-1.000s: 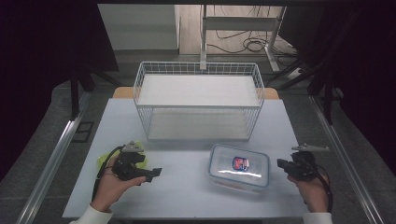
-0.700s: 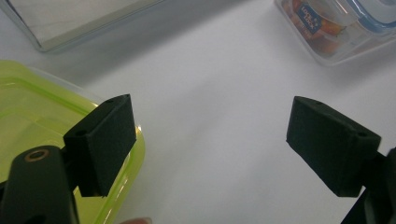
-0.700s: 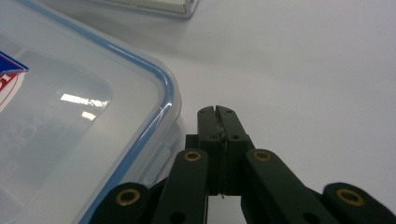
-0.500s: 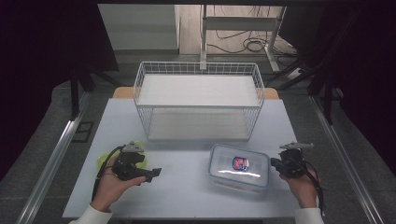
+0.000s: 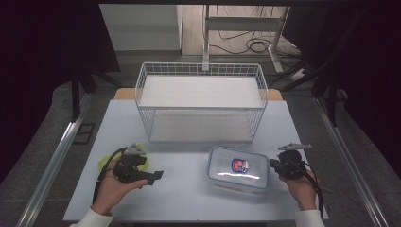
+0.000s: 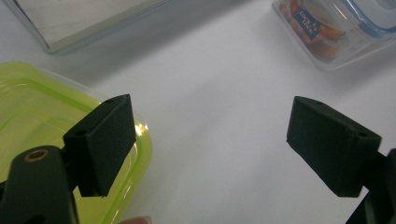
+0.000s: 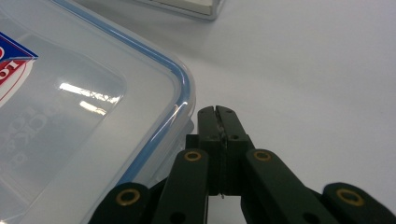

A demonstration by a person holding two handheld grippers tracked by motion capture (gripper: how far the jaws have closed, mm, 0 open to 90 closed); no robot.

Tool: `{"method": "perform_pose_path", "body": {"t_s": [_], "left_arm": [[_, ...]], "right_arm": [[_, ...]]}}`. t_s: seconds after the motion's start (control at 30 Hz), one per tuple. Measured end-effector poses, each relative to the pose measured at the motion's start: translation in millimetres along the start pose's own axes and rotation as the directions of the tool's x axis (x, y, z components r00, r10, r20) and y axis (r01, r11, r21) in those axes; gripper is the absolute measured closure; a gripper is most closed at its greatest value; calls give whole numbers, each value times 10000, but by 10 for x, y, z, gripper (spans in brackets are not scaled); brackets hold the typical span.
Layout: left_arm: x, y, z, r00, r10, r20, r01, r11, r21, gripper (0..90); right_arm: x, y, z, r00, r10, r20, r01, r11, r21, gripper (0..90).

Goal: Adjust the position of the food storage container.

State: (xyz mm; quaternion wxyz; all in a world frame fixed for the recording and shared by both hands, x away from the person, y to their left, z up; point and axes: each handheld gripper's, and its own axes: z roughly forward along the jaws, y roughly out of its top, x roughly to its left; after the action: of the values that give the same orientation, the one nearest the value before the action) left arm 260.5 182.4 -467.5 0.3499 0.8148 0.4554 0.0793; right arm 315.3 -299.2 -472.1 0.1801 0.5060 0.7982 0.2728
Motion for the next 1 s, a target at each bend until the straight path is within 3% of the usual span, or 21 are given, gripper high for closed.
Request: {"method": "perform_pose_path", "body": {"t_s": [0.57, 0.8, 1.0], "left_arm": [[26, 3, -31, 10000, -54, -21, 54, 9999, -98, 150], [17, 5, -23, 10000, -23, -14, 23, 10000, -57, 150], [14, 9, -32, 10000, -42, -1, 42, 9999, -98, 150]], "right_arm": [[227, 159, 150, 9983, -533, -233, 530, 9985, -101, 891], [423, 222, 231, 9936, -866, -720, 852, 9961, -220, 891], [556, 288, 297, 9913, -1083, -754, 1063, 9939, -301, 891]]}}
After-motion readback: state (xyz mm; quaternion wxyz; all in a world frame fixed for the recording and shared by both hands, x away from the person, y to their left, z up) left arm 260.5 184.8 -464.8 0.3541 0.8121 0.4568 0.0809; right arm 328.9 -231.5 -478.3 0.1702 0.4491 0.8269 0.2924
